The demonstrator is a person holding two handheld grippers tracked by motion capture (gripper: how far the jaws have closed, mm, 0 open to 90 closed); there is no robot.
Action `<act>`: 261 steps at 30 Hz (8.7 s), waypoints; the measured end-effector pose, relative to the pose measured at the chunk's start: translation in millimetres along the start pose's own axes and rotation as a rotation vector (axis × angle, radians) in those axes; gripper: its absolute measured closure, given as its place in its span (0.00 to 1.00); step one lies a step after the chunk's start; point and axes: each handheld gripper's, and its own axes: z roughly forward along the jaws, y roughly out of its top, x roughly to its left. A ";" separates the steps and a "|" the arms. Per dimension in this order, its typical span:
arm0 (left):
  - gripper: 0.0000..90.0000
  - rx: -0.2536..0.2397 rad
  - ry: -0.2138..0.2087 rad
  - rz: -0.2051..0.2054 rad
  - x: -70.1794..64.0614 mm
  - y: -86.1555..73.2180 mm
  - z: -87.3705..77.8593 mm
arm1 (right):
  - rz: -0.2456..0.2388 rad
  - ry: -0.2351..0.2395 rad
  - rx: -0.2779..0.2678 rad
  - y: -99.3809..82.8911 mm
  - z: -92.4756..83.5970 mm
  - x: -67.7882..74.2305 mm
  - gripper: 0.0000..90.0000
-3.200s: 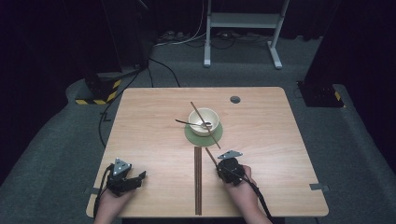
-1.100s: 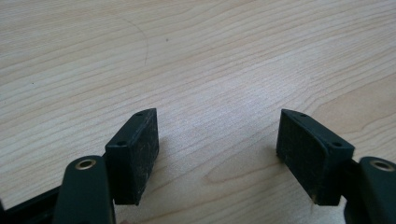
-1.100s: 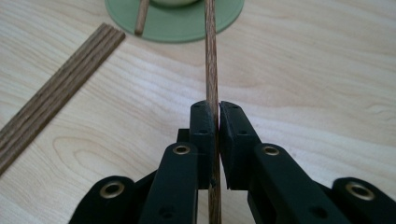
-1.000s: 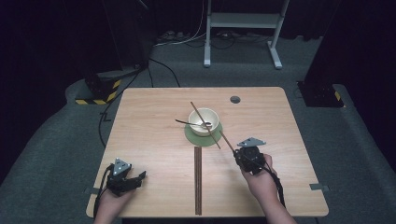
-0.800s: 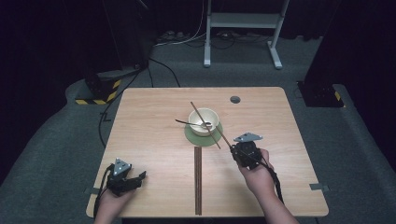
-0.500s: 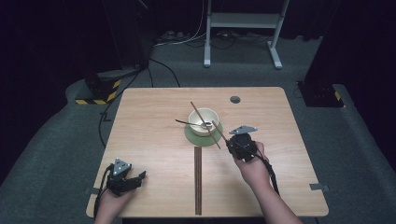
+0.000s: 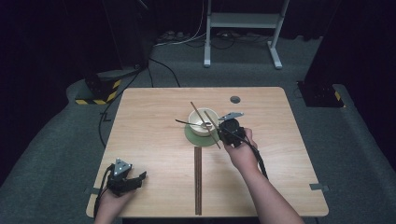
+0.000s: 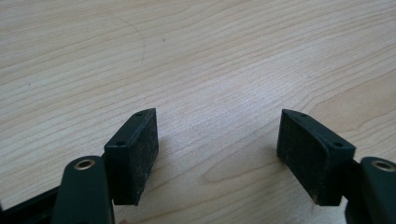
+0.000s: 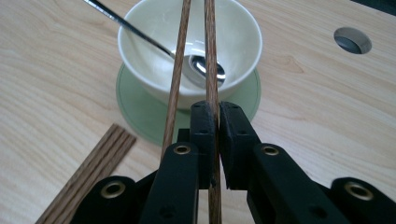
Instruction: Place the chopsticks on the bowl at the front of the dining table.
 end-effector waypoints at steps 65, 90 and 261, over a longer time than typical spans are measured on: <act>0.33 -0.005 -0.005 -0.012 -1.0 -0.6 -0.4 | 0.058 0.017 0.052 61.0 70.8 3.8 0.85; 0.38 -0.003 0.042 -0.020 -9.5 3.1 6.9 | 0.053 0.057 -0.281 -57.3 -13.1 -26.8 0.71; 0.62 -0.190 -0.115 -0.026 -185.3 44.6 81.4 | -0.066 0.129 -0.248 -69.7 8.8 18.5 0.71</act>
